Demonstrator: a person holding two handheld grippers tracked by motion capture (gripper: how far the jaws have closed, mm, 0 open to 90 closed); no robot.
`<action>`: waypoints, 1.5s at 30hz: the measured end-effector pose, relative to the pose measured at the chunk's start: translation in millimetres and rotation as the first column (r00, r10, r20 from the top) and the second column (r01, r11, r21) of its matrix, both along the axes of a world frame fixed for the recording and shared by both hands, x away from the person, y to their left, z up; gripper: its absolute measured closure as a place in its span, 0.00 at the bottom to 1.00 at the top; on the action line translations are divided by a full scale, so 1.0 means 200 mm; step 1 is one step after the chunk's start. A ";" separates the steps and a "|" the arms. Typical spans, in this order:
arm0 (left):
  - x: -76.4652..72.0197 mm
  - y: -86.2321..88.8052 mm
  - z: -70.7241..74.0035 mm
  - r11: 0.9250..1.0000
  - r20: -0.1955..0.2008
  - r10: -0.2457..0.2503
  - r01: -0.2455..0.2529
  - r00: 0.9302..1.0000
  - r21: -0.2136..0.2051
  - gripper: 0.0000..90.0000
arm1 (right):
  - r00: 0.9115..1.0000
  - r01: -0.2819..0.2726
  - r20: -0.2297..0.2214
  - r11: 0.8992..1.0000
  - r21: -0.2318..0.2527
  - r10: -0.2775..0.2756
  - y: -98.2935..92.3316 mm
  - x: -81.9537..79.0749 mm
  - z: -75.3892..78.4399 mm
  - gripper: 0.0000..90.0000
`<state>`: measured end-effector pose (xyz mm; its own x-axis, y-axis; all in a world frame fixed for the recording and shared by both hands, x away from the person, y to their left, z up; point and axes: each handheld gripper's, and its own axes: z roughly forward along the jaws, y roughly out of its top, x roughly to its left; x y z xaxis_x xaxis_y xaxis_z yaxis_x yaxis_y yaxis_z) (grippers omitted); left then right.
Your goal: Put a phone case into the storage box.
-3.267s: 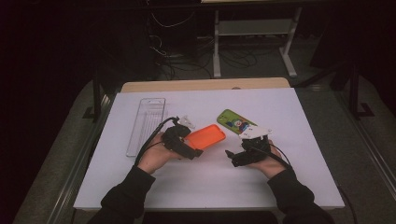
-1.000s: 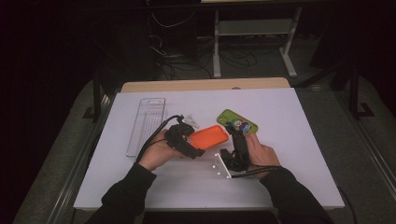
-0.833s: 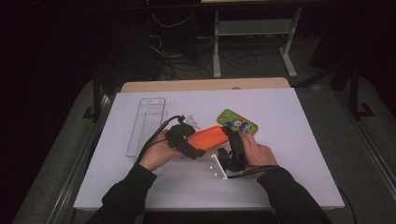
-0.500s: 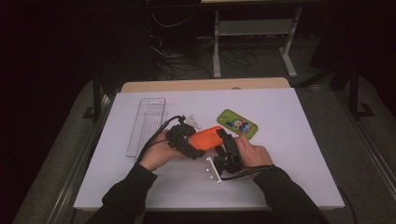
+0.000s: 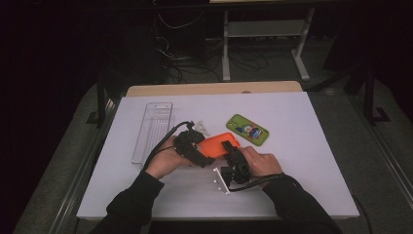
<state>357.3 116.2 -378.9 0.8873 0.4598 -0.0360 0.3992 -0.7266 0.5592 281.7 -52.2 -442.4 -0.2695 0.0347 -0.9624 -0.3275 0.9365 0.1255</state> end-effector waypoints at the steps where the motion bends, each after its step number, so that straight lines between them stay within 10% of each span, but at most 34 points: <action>1: 0.00 0.00 0.00 1.000 -0.001 0.000 0.000 1.000 0.001 0.17 | 1.000 -0.002 -0.003 1.000 0.000 0.002 0.00 0.00 0.00 0.68; 11: 0.00 0.00 0.00 1.000 -0.002 -0.005 0.005 1.000 -0.003 0.17 | 1.000 -0.020 -0.024 1.000 0.000 0.020 0.00 -0.01 0.01 0.85; 27: -0.01 0.04 0.02 0.997 0.012 -0.006 0.007 1.000 -0.073 0.00 | 0.998 0.010 -0.058 1.000 0.014 -0.009 -0.01 0.00 0.02 0.87; 35: 0.00 0.10 0.04 0.994 0.026 0.005 -0.002 1.000 -0.113 0.00 | 0.993 0.063 -0.106 0.993 0.104 -0.052 -0.06 0.03 0.04 0.87; 45: 0.01 0.16 0.04 0.989 0.039 0.032 -0.026 0.999 -0.144 0.00 | 0.944 0.149 -0.324 0.953 0.265 -0.058 -0.15 0.10 0.11 0.87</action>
<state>359.5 147.8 -370.0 0.8757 0.4782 -0.0669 0.3934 -0.6263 0.6731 301.9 -81.5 -421.4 -0.5316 0.3362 -0.7774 -0.1325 0.8735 0.4684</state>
